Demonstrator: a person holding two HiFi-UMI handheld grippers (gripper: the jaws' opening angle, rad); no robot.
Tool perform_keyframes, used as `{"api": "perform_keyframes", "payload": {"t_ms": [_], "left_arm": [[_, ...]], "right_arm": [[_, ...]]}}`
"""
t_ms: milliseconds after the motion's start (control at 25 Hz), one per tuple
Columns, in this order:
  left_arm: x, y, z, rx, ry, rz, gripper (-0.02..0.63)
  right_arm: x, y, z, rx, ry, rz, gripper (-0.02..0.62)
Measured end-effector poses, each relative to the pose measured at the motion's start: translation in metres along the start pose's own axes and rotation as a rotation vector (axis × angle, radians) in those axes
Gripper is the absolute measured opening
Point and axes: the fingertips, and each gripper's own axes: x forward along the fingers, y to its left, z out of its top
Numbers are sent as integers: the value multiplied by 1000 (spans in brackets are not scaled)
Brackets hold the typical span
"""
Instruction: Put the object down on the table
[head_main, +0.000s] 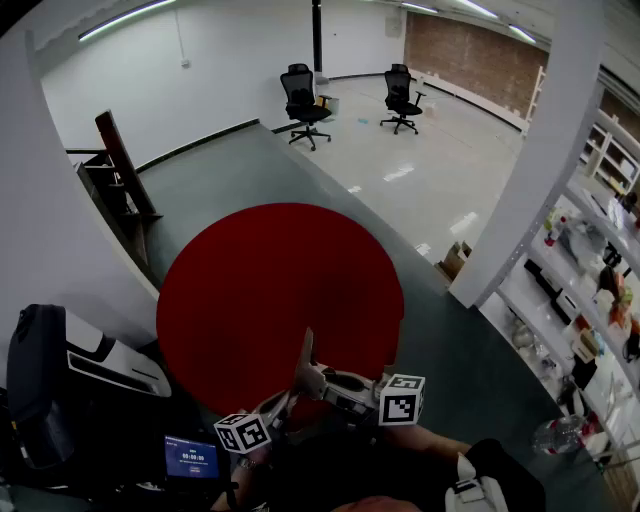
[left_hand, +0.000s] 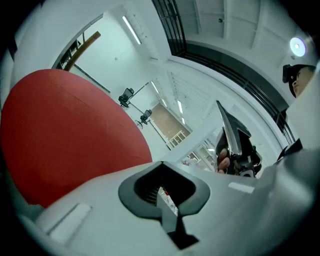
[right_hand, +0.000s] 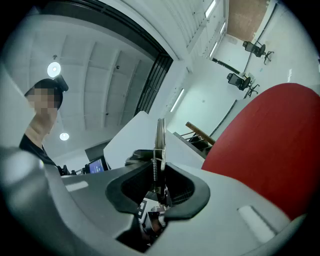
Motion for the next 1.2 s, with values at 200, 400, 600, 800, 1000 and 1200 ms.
{"api": "perform_keyframes", "payload": {"t_ms": [200, 400, 600, 800, 1000, 1200], "left_arm": [[11, -12, -19, 2, 9, 9, 15], [19, -22, -29, 0, 12, 17, 15], [19, -28, -34, 1, 3, 25, 15], [14, -30, -37, -4, -8, 28, 15], [5, -29, -37, -4, -15, 19, 15], [-16, -19, -38, -17, -16, 13, 15]], "right_arm": [[-23, -3, 1, 12, 10, -5, 87], [-39, -3, 6, 19, 5, -1, 87], [-48, 1, 7, 21, -2, 19, 87], [-53, 4, 9, 58, -44, 45, 87], [-52, 4, 3, 103, -62, 35, 87], [-45, 6, -8, 122, -73, 8, 87]]}}
